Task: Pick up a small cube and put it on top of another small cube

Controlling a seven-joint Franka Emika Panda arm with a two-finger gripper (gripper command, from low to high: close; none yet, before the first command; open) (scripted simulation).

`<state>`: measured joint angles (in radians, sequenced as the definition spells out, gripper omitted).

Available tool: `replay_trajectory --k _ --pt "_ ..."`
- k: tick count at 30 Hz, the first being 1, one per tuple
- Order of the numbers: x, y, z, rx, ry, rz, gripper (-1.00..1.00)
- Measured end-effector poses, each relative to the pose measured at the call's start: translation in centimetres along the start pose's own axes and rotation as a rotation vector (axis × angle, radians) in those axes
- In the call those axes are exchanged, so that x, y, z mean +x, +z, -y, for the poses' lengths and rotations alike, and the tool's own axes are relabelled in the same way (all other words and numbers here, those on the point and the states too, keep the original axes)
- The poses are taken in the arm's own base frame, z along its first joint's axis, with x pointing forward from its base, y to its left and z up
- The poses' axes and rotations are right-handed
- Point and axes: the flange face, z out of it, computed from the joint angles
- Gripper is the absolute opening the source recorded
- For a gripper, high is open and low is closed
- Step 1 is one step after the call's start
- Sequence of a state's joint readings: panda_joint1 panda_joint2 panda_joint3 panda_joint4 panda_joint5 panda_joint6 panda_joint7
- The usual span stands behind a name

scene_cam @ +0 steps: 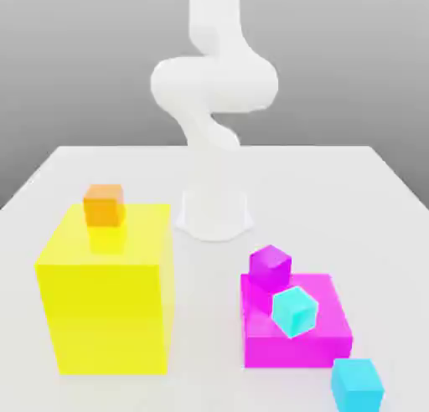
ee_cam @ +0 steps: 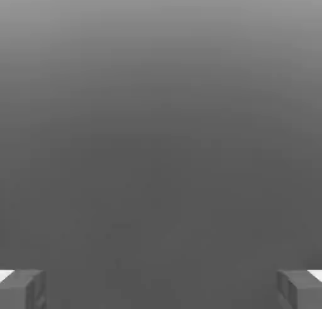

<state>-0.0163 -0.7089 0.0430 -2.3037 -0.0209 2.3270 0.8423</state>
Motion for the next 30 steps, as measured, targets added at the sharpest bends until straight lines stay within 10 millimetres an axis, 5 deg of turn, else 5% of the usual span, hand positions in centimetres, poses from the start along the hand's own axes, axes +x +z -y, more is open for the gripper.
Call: replay_trajectory --k 8,16,23,30 --pt "-5.1 14.7 2.3 -0.187 -0.021 0.11 0.0" --pt "-13.1 27.6 1.3 -0.331 -0.045 0.245 0.0" --pt "-22.4 36.3 -1.3 -0.426 -0.06 0.392 0.0" --pt "-31.7 42.5 -5.1 -0.491 -0.05 0.533 0.0"
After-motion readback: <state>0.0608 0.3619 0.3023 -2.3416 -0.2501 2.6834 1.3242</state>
